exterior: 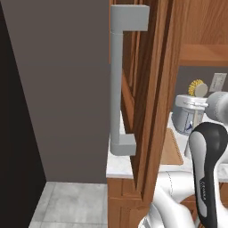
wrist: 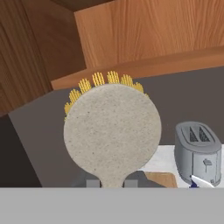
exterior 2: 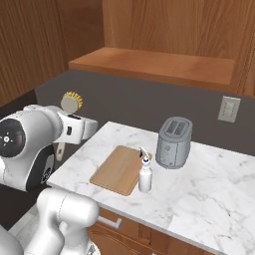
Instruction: Grab the spray bottle from the cabinet, then place it next to the cutting board for sanitizing. Then grab the dish brush from the countertop next to the sink and place it next to the cutting board.
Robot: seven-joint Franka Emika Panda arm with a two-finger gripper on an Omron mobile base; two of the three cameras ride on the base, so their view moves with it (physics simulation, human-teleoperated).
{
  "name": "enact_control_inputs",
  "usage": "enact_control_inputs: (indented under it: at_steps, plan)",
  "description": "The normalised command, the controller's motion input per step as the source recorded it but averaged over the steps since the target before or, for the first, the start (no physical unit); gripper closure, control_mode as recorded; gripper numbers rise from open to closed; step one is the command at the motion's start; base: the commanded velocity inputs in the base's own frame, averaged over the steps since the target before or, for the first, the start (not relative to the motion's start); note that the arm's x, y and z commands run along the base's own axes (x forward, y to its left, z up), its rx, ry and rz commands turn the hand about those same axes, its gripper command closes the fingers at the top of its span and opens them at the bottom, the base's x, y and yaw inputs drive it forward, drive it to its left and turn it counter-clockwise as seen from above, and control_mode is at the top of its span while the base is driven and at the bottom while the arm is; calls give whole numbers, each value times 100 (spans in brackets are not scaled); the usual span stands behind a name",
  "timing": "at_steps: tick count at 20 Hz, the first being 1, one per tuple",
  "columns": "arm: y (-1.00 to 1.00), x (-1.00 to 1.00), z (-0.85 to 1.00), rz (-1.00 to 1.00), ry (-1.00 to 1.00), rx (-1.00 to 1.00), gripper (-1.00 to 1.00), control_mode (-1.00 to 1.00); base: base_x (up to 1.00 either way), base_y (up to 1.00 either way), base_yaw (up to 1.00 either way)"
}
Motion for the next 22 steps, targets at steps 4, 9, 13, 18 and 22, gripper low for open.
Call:
enact_control_inputs:
  at_steps: [4, 9, 13, 18, 22]
  plan:
    - [22, 14, -13, 0, 3, 0, 100, -100, 0, 3, 0]
    - [41, 53, -26, 0, 15, -1, 100, -100, 0, 0, 0]
    - [-7, 35, -26, 4, 16, 0, 100, -100, 0, 0, 0]
    - [20, 15, -56, 0, 11, -1, 100, -100, 0, 0, 0]
    - [67, 6, -75, -6, 10, -10, 100, -100, 0, 0, 0]
